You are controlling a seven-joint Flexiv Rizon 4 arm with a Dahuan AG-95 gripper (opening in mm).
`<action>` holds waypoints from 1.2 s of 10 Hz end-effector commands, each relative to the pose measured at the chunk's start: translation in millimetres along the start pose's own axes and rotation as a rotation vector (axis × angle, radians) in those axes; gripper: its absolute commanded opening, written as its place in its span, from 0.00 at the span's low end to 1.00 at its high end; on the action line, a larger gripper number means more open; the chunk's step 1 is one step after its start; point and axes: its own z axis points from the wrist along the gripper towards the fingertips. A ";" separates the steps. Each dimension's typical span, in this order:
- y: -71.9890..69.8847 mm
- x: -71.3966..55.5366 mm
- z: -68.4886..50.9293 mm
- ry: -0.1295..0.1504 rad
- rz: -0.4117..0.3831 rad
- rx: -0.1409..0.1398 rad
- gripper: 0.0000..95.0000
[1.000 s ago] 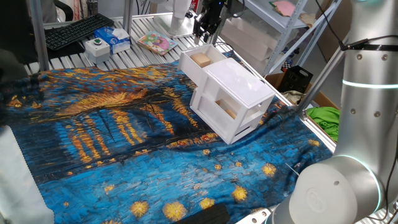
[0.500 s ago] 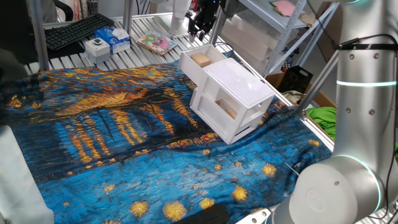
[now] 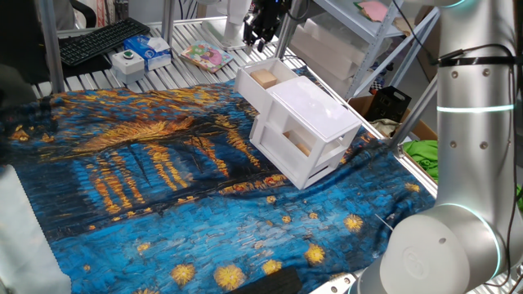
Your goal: Put things in the drawer
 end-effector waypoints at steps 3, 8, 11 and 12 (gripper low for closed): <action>-1.2 -9.6 6.2 0.003 -0.002 -0.002 0.40; 0.9 -14.9 18.2 0.002 -0.006 0.000 0.40; 0.8 -16.2 25.8 0.000 -0.008 0.002 0.40; 0.1 -16.3 27.2 -0.001 -0.009 0.001 0.40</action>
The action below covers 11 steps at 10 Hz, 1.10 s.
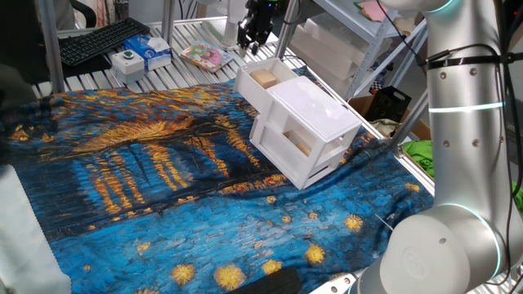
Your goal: Put things in the drawer
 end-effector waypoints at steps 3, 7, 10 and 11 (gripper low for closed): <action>-6.5 1.3 9.3 0.000 -0.012 -0.002 0.40; -13.8 3.5 16.8 0.000 -0.018 -0.007 0.40; -15.2 4.3 21.0 0.000 -0.014 -0.010 0.40; -15.0 4.3 22.1 -0.001 -0.013 -0.009 0.40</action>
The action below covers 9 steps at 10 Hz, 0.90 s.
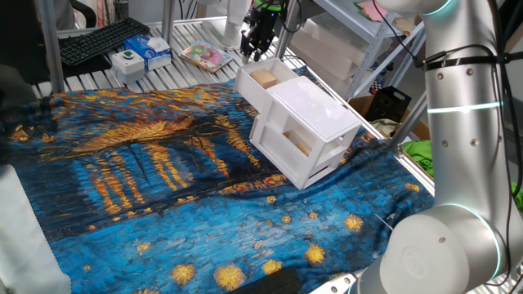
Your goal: Put things in the drawer
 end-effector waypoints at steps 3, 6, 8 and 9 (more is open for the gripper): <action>0.3 -0.4 5.4 -0.005 -0.003 -0.001 0.40; 1.0 -0.1 8.1 -0.006 0.000 -0.001 0.20; 0.8 0.1 8.4 -0.008 -0.009 0.001 0.20; 0.7 0.1 8.4 -0.009 -0.019 0.002 0.00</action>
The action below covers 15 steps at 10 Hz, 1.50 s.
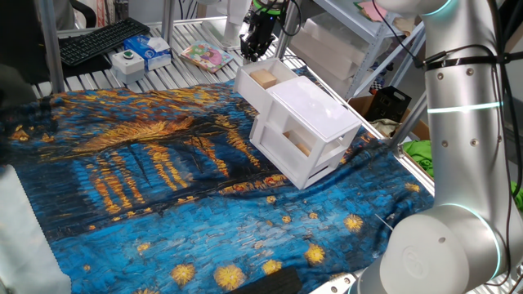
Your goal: Put things in the drawer
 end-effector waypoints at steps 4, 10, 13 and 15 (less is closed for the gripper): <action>-3.6 1.9 -1.8 0.000 -0.024 0.000 0.00; -6.8 18.8 -2.0 -0.006 -0.024 -0.007 0.00; -7.2 26.2 -4.3 -0.007 -0.022 -0.009 0.00; -5.7 34.2 -2.1 -0.013 -0.017 -0.013 0.00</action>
